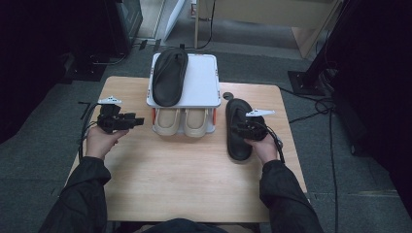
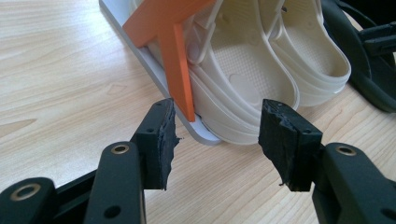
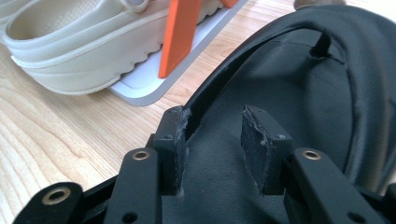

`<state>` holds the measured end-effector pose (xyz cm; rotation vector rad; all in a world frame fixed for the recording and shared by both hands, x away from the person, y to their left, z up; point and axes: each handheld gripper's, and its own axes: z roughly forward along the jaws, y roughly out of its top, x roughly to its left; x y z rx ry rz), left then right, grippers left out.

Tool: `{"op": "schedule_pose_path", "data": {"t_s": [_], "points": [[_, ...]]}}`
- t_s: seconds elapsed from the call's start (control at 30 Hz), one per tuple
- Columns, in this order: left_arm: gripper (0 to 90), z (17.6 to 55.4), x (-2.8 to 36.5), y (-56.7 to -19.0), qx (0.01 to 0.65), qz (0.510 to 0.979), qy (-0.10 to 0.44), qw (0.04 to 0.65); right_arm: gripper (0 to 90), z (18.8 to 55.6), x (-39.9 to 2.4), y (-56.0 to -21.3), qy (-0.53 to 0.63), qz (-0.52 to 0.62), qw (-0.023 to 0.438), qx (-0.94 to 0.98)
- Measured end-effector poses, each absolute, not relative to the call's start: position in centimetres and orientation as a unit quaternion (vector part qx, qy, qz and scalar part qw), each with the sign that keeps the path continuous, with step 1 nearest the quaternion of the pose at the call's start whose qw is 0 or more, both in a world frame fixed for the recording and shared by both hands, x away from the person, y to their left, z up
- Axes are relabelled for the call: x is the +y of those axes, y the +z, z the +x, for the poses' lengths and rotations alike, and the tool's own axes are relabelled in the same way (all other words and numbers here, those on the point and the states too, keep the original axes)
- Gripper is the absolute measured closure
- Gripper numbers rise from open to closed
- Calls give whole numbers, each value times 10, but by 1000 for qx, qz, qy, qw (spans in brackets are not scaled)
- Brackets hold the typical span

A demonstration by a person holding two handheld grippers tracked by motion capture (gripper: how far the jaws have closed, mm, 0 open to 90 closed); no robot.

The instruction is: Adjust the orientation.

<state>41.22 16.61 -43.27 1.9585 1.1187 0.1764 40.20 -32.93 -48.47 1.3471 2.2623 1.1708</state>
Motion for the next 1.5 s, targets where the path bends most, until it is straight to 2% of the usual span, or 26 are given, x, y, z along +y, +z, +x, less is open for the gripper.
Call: {"op": "schedule_pose_path", "data": {"t_s": [0.23, 0.4, 0.67, 0.97, 1.23, 1.5], "points": [[462, 412, 166, -434, 449, 783, 69, 424, 581, 404, -337, -480, 404, 469, 145, 772], [462, 410, 167, -434, 450, 780, 72, 428, 563, 404, -347, -472, 416, 474, 174, 756], [461, 407, 167, -434, 448, 782, 74, 428, 539, 408, -377, -467, 428, 504, 196, 725], [460, 404, 169, -435, 449, 780, 74, 429, 531, 416, -383, -479, 409, 521, 190, 724], [457, 404, 170, -437, 448, 781, 75, 427, 537, 421, -378, -489, 396, 523, 167, 736], [457, 404, 169, -440, 447, 783, 77, 425, 625, 420, -373, -491, 390, 528, 167, 736]]}}
